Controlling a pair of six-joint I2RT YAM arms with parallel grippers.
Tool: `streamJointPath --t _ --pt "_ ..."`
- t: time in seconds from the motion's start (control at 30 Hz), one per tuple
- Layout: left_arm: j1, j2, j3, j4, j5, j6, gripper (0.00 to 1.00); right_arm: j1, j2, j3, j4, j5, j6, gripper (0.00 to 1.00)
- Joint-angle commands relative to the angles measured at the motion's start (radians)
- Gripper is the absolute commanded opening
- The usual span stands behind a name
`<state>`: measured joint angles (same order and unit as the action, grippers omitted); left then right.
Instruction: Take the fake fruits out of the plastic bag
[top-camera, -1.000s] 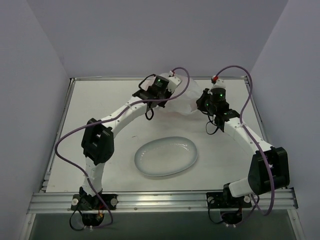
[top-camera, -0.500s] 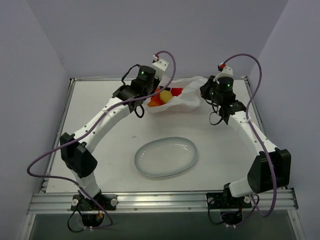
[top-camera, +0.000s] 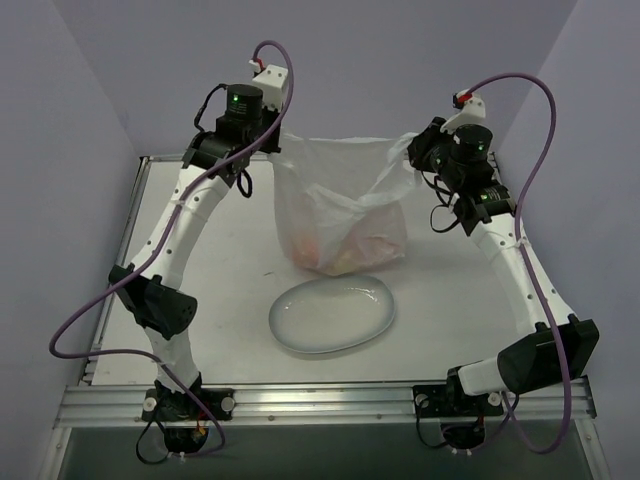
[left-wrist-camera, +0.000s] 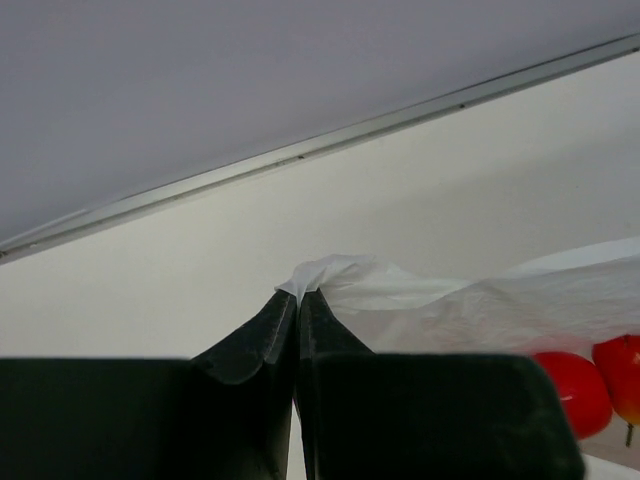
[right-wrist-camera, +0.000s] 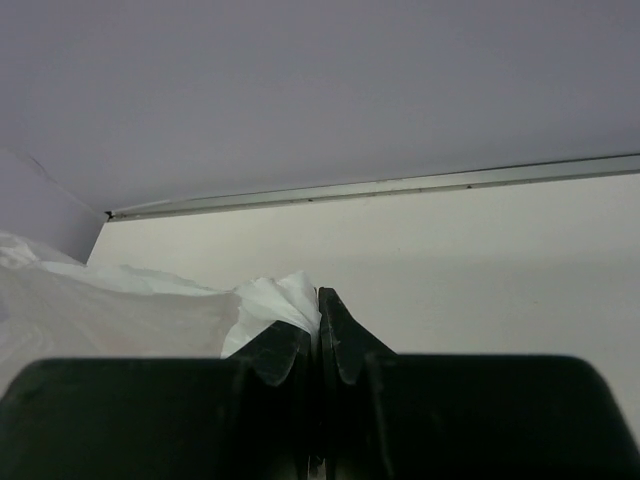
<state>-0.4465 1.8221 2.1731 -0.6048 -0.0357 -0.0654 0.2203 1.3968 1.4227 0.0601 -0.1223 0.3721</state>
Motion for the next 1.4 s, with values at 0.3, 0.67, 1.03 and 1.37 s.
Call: streamJointPath --t 0.3,0.67,1.03,1.37 --pt "0.005 -0.099 -0.085 -0.01 0.013 -0.077 0.02 0.001 0.005 -0.071 -0.014 0.007 -0.021 0.0" --pt "0.009 -0.126 -0.026 -0.091 -0.024 -0.082 0.02 -0.006 0.013 -0.016 -0.04 0.013 -0.032 0.0" --pt "0.048 -0.082 -0.004 -0.113 -0.015 -0.089 0.02 -0.004 0.025 -0.086 -0.023 0.009 -0.004 0.0" --pt "0.178 -0.124 -0.476 0.155 0.019 -0.227 0.02 -0.001 0.16 -0.304 0.167 0.015 0.028 0.0"
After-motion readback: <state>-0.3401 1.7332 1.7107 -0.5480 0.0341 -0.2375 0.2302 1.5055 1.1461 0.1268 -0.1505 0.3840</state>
